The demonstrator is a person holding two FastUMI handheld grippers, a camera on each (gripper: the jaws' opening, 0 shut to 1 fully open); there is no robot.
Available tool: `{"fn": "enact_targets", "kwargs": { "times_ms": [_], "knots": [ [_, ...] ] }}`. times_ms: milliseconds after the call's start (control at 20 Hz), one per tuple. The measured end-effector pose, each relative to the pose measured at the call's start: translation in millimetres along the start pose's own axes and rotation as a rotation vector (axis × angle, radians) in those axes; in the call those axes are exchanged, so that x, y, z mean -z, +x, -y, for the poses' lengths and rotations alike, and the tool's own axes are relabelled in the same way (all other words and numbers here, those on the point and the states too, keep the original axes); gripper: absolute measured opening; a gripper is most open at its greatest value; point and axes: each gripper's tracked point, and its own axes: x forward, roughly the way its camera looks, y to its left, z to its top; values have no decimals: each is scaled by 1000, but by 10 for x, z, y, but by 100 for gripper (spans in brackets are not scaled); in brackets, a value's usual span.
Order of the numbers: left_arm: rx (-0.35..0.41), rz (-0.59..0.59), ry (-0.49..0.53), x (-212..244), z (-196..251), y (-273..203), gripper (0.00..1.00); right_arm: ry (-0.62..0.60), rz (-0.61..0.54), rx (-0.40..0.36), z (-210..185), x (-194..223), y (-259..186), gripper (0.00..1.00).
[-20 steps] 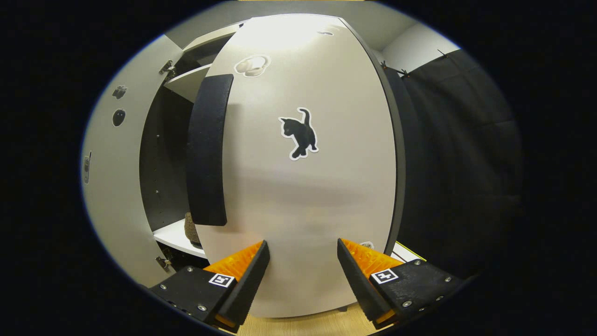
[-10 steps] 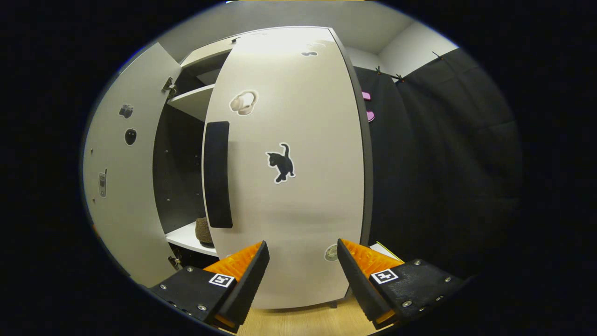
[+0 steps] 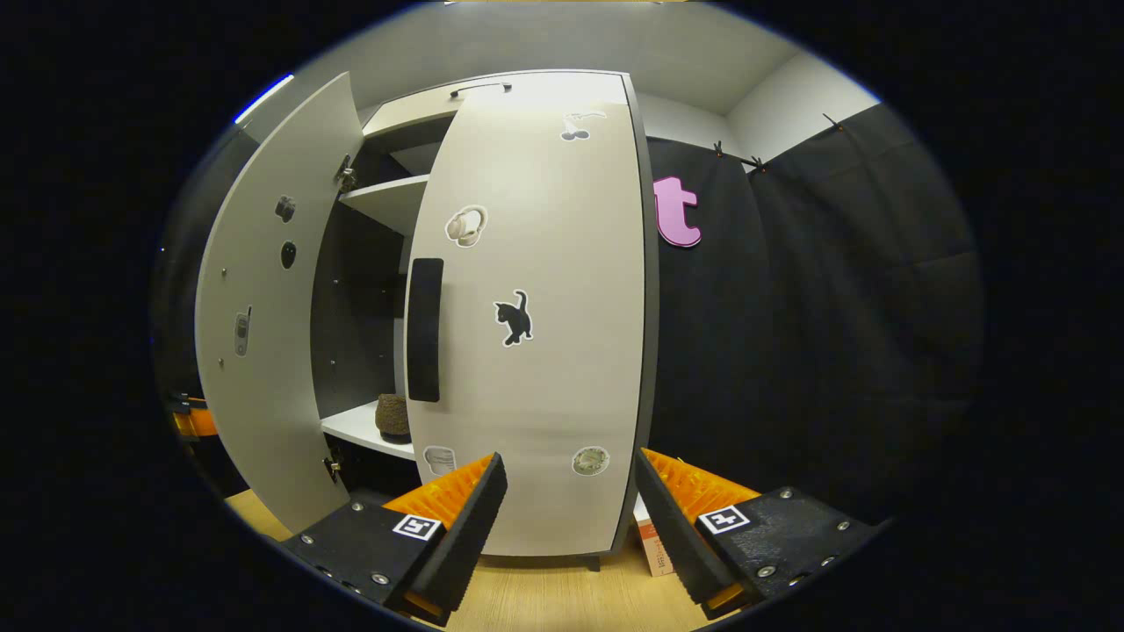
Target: Grab one shoe with the right hand and put it into the shoe cabinet, grab the other shoe with the left hand and put it into the shoe cabinet; then close the right door with the right hand and the left door with the left hand.
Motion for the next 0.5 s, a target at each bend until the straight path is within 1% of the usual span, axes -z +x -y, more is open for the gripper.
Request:
{"fn": "enact_targets", "kwargs": {
  "times_ms": [150,200,400,450,500],
  "knots": [
    [-6,3,7,-8,26,125,94,-29,-7,-8,47,39,-106,91],
    [-7,6,8,-8,62,159,99,-40,-7,-9,63,43,-127,91],
    [-5,14,12,-25,135,358,99,-50,-12,-2,161,73,-162,92],
    [-3,15,7,-31,158,419,96,-48,-13,4,195,80,-162,92],
    [1,16,5,-29,182,474,99,-48,-14,10,233,87,-165,92]
  ]
}}
